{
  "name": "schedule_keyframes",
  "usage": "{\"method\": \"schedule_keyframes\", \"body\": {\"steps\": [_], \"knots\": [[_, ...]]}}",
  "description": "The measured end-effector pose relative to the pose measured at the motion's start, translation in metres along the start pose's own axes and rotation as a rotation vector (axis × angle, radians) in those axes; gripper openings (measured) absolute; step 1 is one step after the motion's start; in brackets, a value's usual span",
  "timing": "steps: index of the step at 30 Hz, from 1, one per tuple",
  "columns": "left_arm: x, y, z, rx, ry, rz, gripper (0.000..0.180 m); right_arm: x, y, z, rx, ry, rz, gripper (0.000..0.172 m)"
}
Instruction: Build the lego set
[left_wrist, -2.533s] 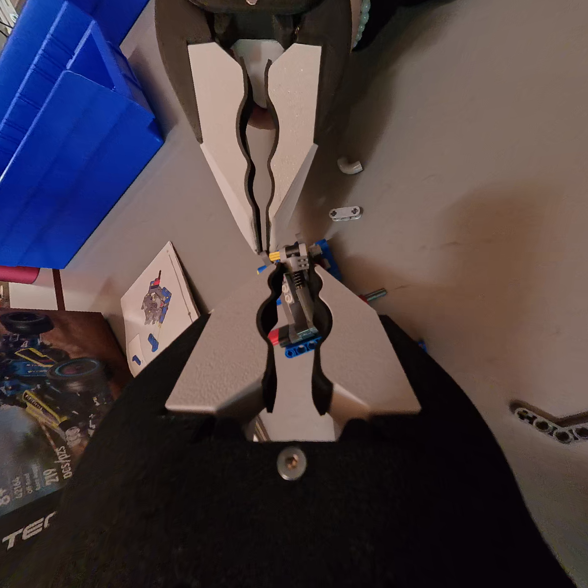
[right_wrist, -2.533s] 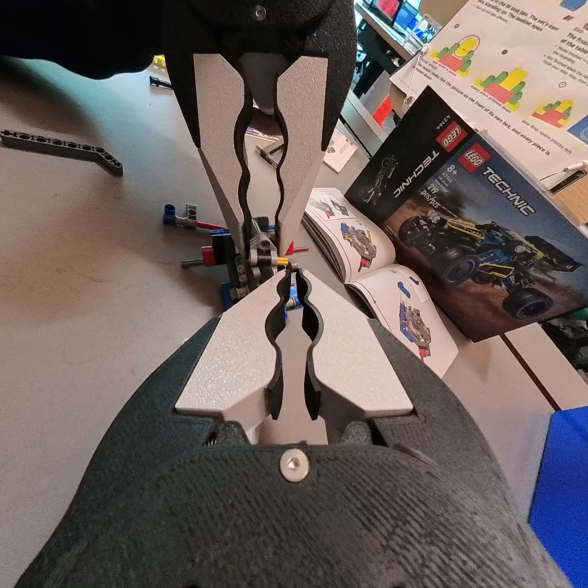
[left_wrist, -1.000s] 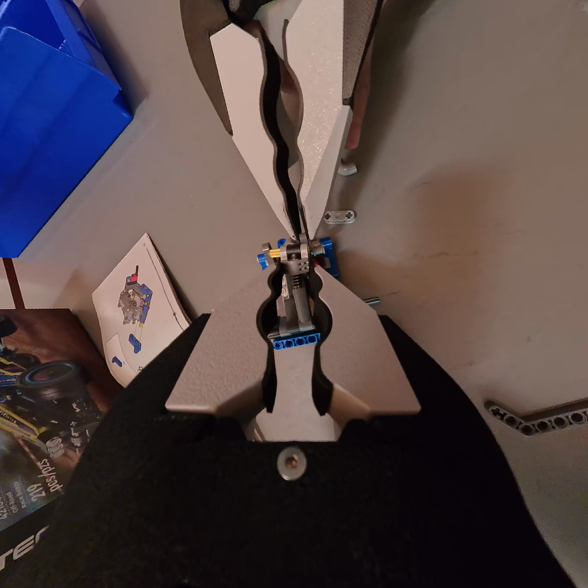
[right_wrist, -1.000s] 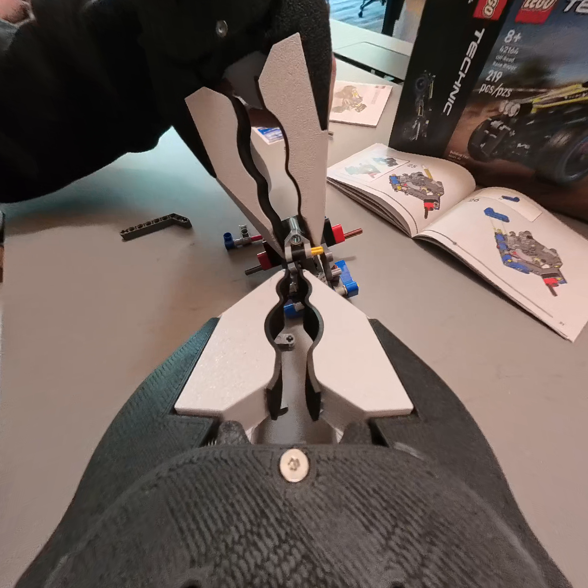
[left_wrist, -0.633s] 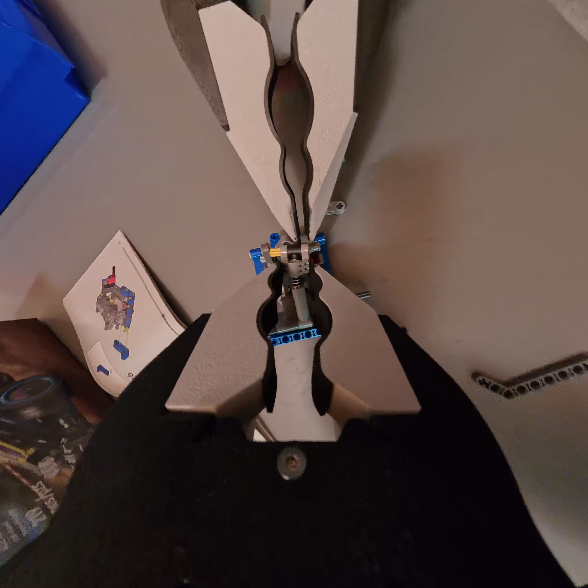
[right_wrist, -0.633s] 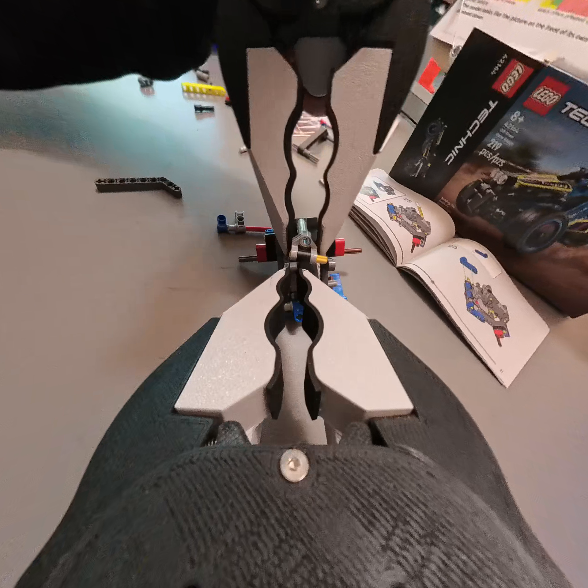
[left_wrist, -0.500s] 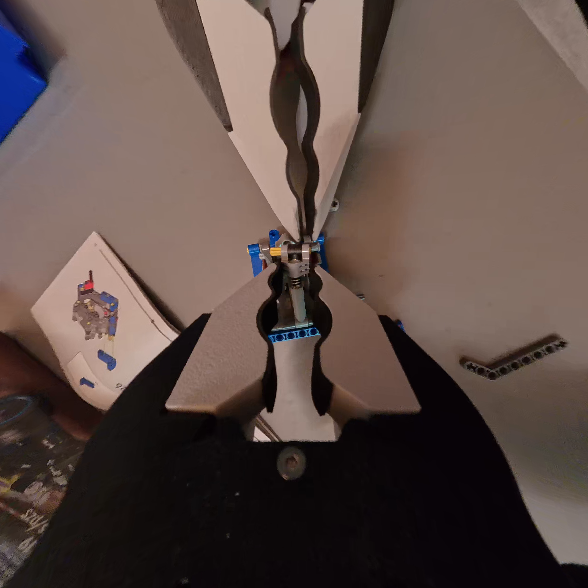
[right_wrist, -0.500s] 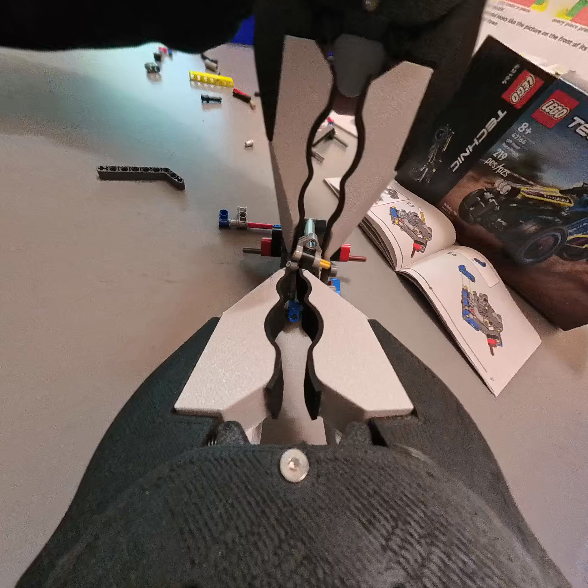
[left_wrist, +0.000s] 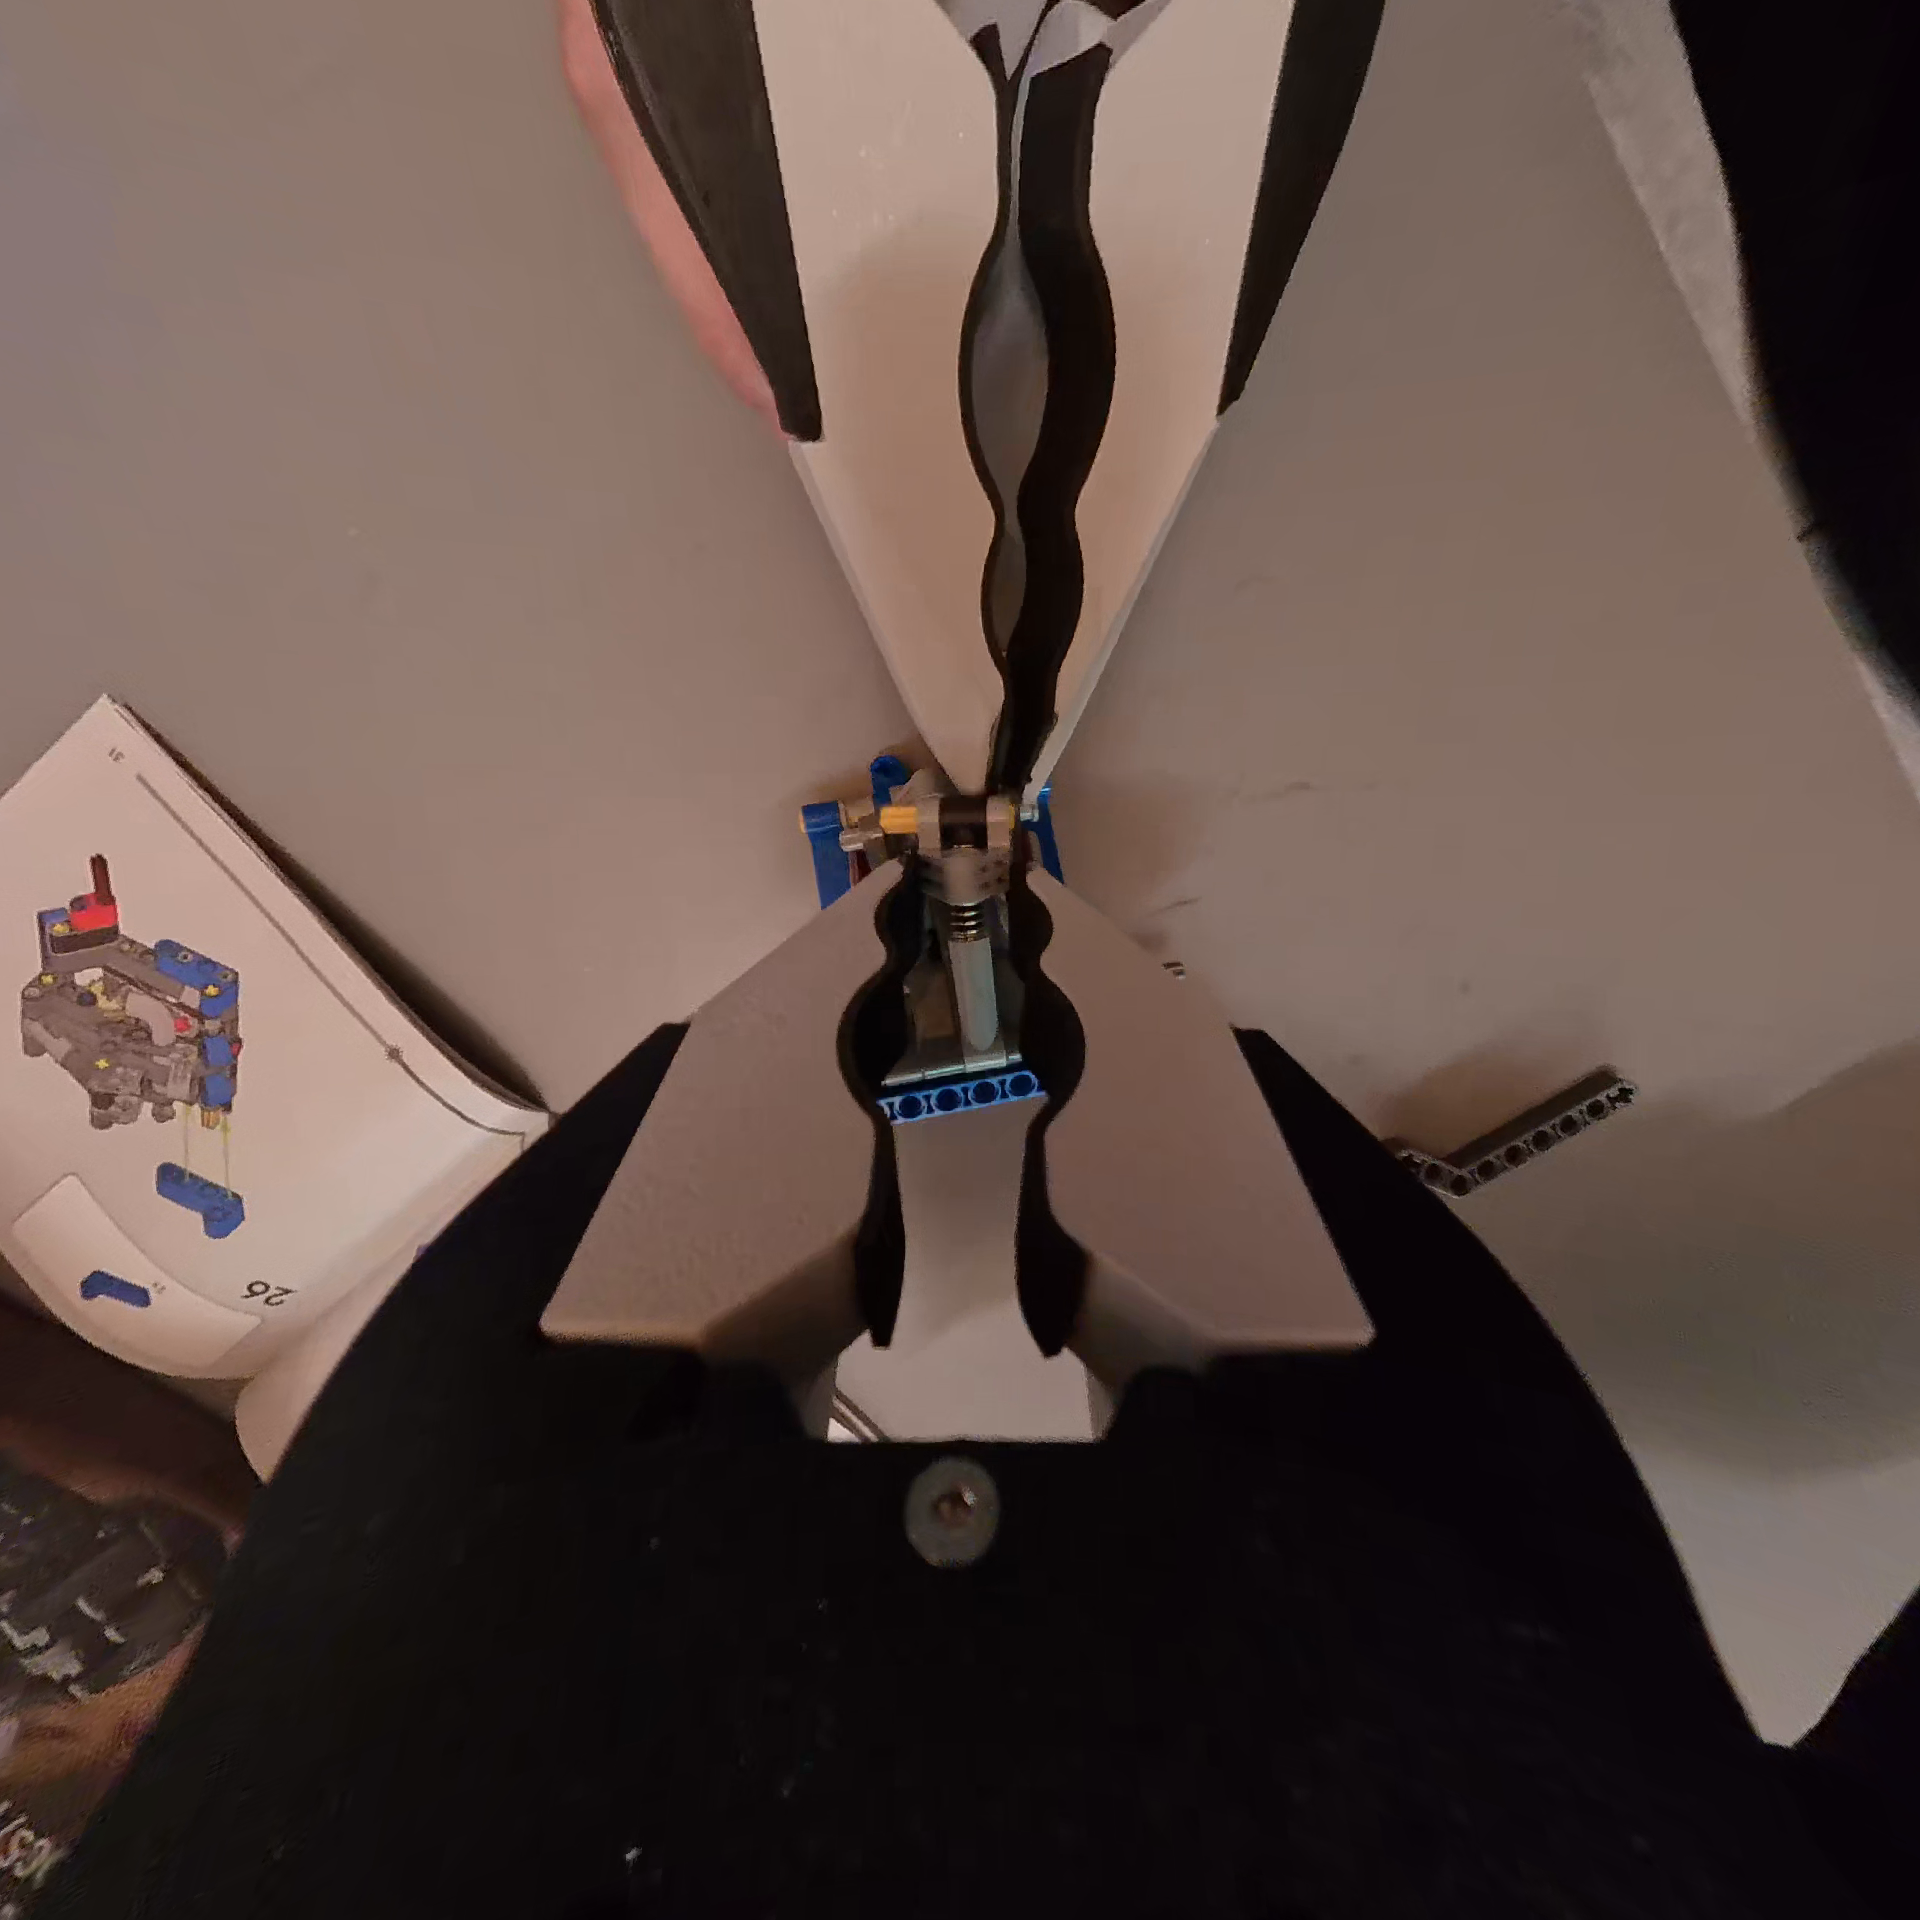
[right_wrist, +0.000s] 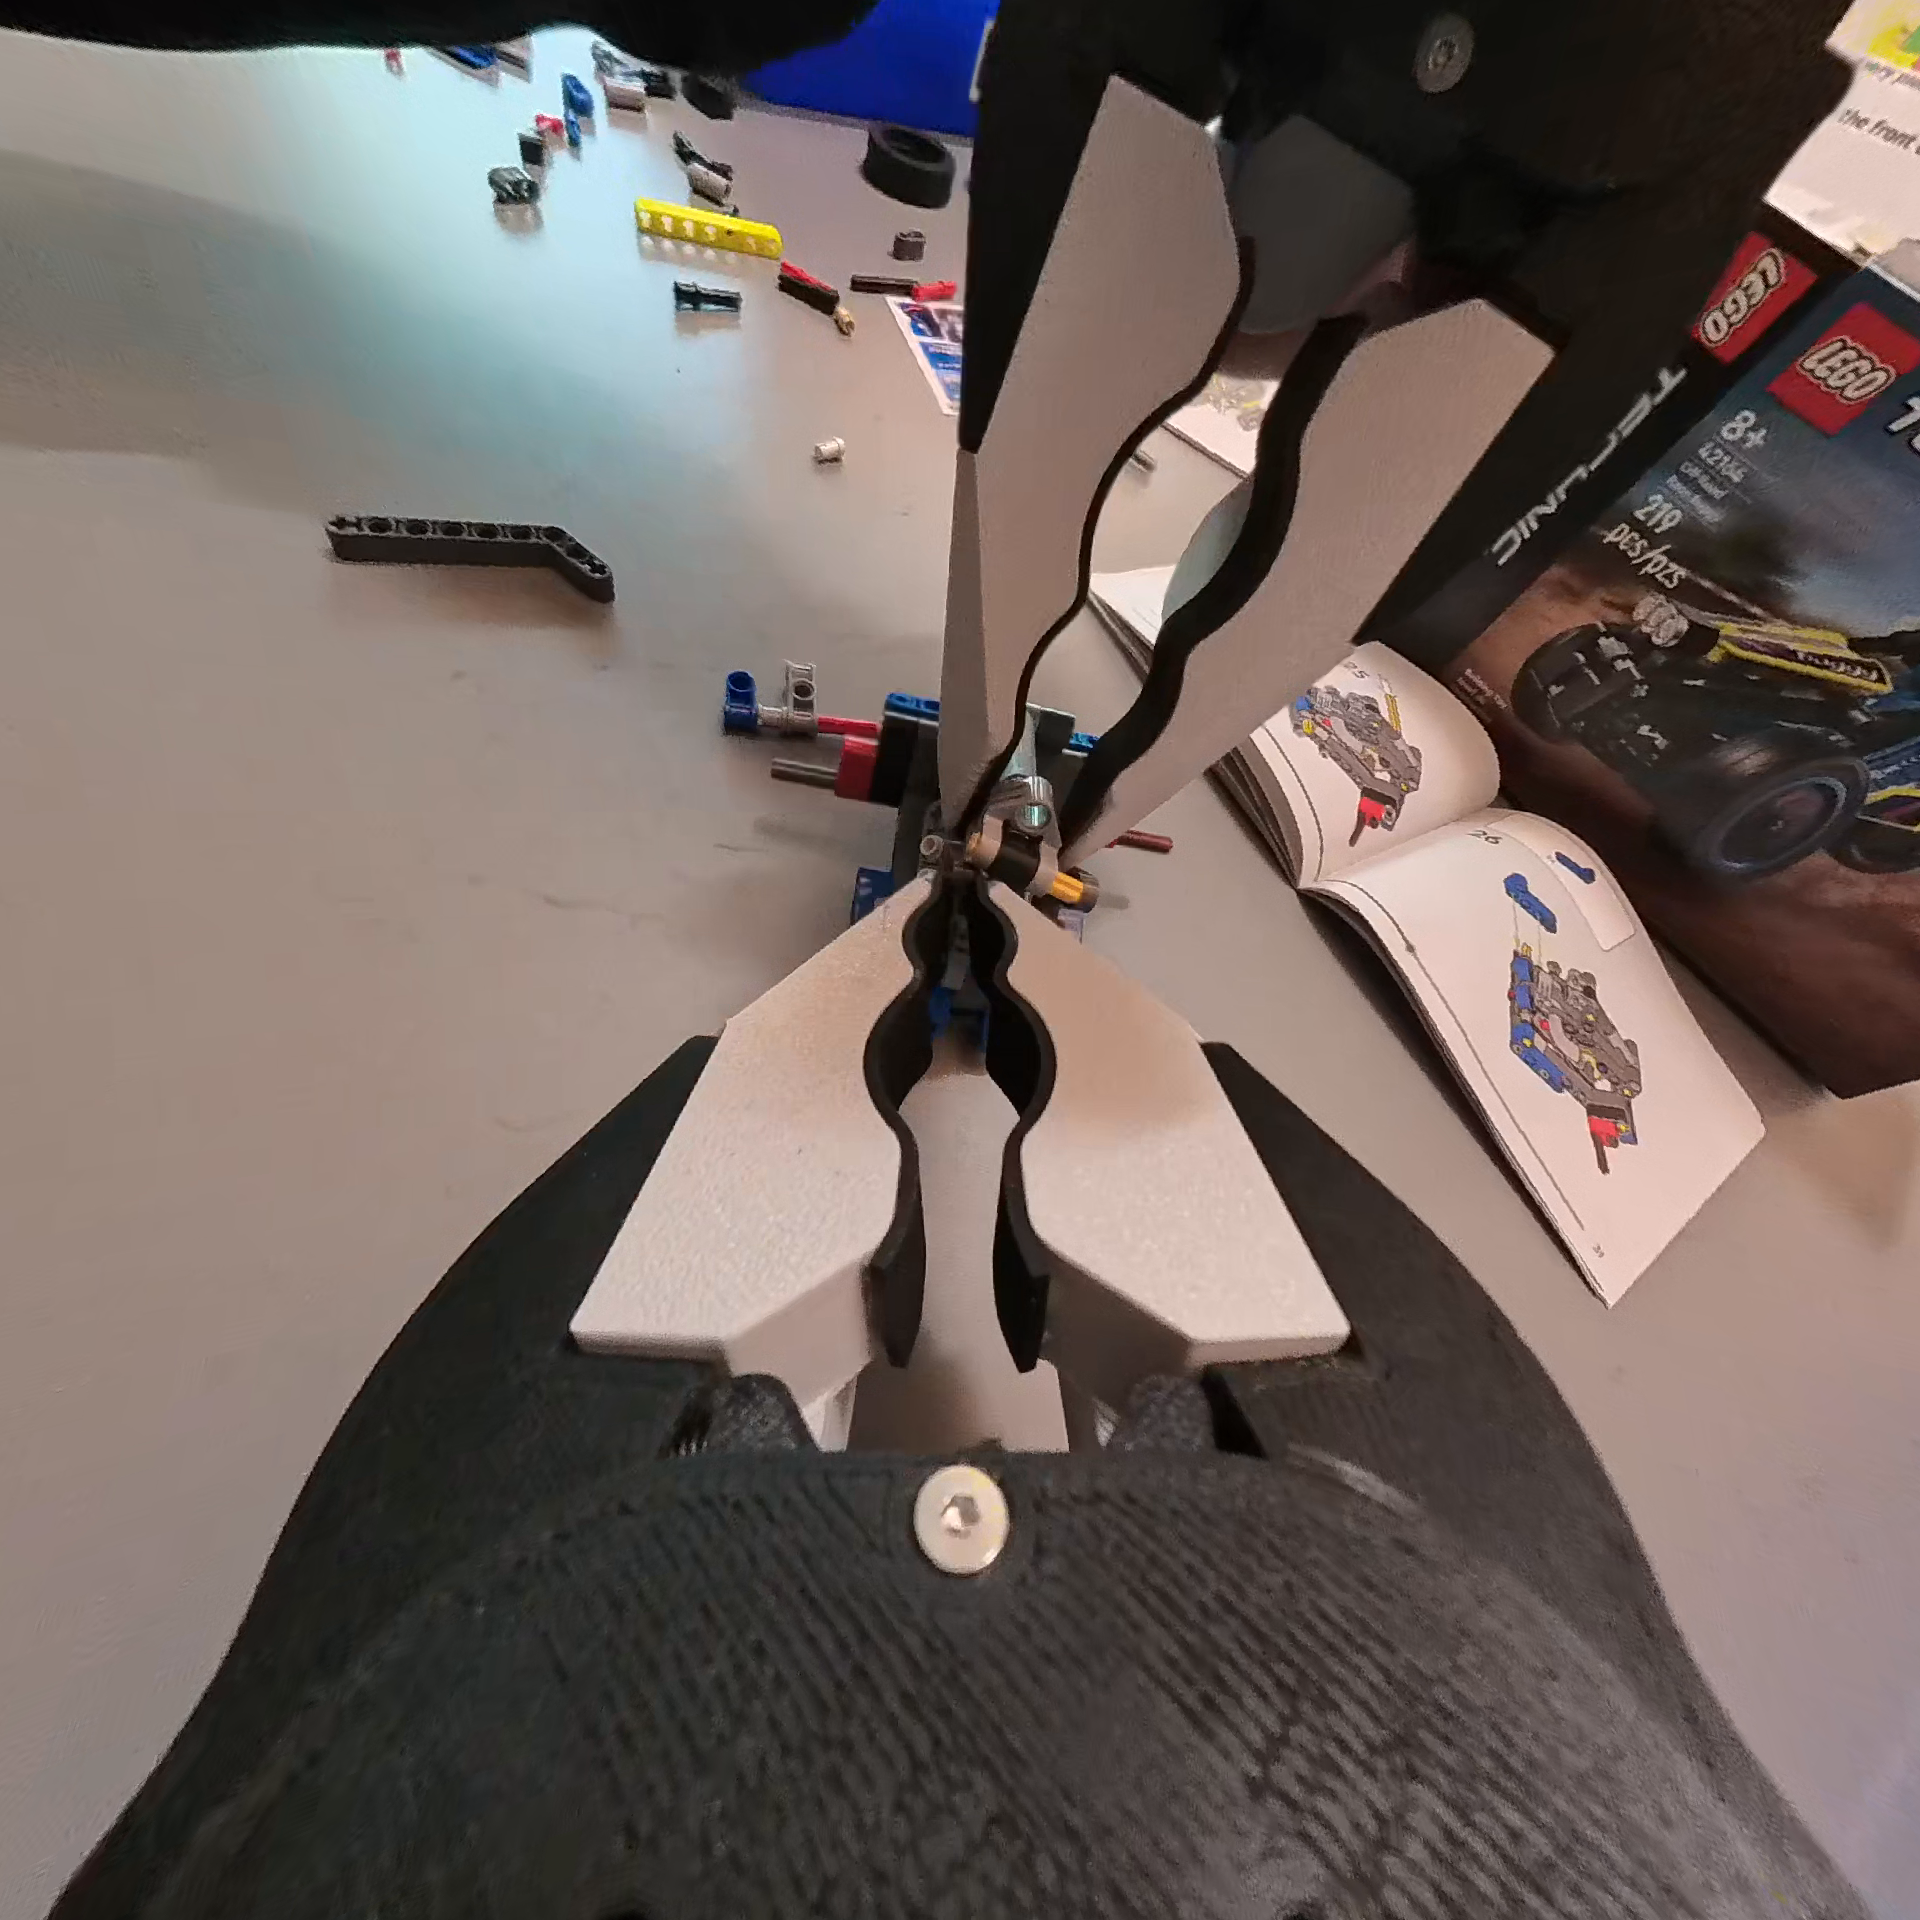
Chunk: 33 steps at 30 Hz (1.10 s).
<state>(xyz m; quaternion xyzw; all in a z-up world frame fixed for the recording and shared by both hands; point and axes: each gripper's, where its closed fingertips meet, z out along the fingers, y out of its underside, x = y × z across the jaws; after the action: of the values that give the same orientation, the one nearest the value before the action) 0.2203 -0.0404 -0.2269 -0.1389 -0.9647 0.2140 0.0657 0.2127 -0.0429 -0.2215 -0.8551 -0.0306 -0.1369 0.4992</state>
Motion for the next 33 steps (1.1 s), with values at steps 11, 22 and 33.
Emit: {"method": "schedule_keyframes", "body": {"steps": [11,22,33], "knots": [[0.004,0.001,-0.002,-0.046,-0.08,0.003,0.012,-0.005,-0.004,0.004,0.03,-0.012,0.013,0.001],[0.006,-0.001,0.0,-0.053,-0.089,0.043,0.013,-0.006,-0.008,-0.011,0.08,-0.076,0.054,0.003],[0.008,-0.003,0.002,0.011,-0.161,0.112,0.013,0.01,0.007,-0.008,0.077,-0.047,0.117,0.0]]}}
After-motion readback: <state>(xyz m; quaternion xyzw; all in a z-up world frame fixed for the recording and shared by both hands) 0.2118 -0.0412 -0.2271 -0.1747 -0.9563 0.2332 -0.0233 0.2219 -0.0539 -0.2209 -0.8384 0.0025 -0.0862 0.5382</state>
